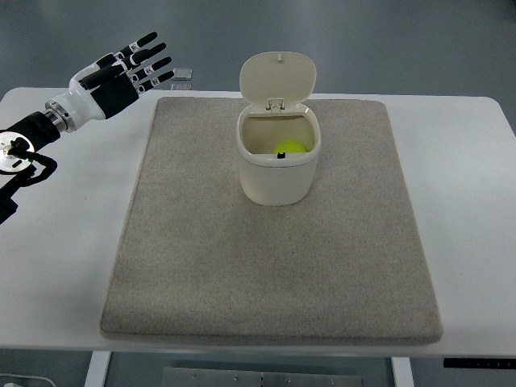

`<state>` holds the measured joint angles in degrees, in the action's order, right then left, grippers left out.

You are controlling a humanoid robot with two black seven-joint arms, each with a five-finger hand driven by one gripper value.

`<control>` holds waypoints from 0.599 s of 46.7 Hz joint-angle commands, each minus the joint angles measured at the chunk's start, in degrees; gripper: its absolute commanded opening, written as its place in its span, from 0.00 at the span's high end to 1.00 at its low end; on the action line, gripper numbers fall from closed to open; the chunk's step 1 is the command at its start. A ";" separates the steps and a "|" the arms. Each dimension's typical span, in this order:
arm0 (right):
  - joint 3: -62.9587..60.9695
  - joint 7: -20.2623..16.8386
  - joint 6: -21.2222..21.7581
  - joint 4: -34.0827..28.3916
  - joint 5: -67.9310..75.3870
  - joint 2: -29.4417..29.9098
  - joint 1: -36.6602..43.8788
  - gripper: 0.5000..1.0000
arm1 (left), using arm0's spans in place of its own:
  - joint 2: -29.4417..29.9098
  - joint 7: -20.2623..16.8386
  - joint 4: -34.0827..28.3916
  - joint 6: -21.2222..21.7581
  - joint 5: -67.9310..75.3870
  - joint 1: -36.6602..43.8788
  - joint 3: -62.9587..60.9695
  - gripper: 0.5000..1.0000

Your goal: Put tennis ball into box with left hand

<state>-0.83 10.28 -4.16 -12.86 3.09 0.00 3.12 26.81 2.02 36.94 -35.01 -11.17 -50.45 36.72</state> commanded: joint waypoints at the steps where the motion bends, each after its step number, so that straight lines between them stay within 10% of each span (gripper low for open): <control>1: -0.14 0.00 0.03 -0.15 -0.01 0.00 -0.05 0.12 | -0.09 0.00 -0.03 0.01 0.01 0.35 -0.07 0.01; 28: -0.40 0.44 -0.59 -0.15 0.25 0.00 0.04 0.12 | -0.09 0.00 -0.20 0.01 0.10 0.88 0.02 0.01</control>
<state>-1.23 10.73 -4.69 -13.01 3.38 0.00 3.16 26.72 1.97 36.74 -35.00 -11.08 -49.68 36.73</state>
